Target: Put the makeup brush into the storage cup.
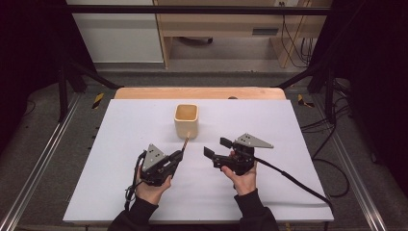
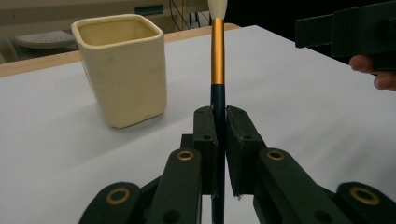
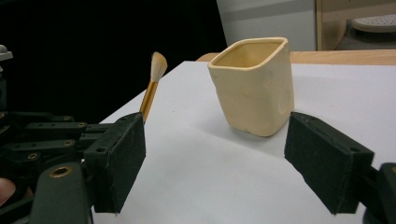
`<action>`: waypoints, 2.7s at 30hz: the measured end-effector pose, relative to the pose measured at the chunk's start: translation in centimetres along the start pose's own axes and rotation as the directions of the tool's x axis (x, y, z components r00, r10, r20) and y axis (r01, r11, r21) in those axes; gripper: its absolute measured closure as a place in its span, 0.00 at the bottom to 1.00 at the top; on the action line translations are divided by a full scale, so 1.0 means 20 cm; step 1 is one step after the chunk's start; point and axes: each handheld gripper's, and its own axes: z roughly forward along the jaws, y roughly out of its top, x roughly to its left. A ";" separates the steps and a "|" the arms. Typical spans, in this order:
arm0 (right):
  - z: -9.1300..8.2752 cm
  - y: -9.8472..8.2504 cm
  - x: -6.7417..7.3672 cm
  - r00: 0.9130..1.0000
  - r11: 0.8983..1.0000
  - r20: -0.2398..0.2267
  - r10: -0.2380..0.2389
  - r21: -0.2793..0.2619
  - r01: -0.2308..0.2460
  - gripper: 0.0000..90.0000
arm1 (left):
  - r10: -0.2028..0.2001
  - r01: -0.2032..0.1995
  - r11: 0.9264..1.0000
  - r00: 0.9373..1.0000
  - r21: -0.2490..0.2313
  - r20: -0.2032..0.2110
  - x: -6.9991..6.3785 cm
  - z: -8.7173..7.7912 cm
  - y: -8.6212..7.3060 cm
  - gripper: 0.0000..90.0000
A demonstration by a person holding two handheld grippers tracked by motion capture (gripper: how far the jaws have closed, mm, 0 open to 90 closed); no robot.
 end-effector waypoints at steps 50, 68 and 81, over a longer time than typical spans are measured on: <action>0.09 -0.07 0.01 0.990 0.990 -0.024 0.139 0.002 -0.139 0.58 | -0.024 0.025 1.000 0.998 -0.018 0.053 -0.18 0.17 -0.03 0.91; 0.10 -0.08 0.01 0.981 0.982 -0.048 0.190 0.006 -0.190 0.73 | -0.023 0.024 0.999 0.998 -0.022 0.050 -0.20 0.18 -0.02 0.91; 0.10 -0.09 0.02 0.972 0.975 -0.077 0.224 0.014 -0.224 0.92 | -0.016 0.017 1.000 0.999 -0.022 0.051 -0.20 0.18 -0.02 0.91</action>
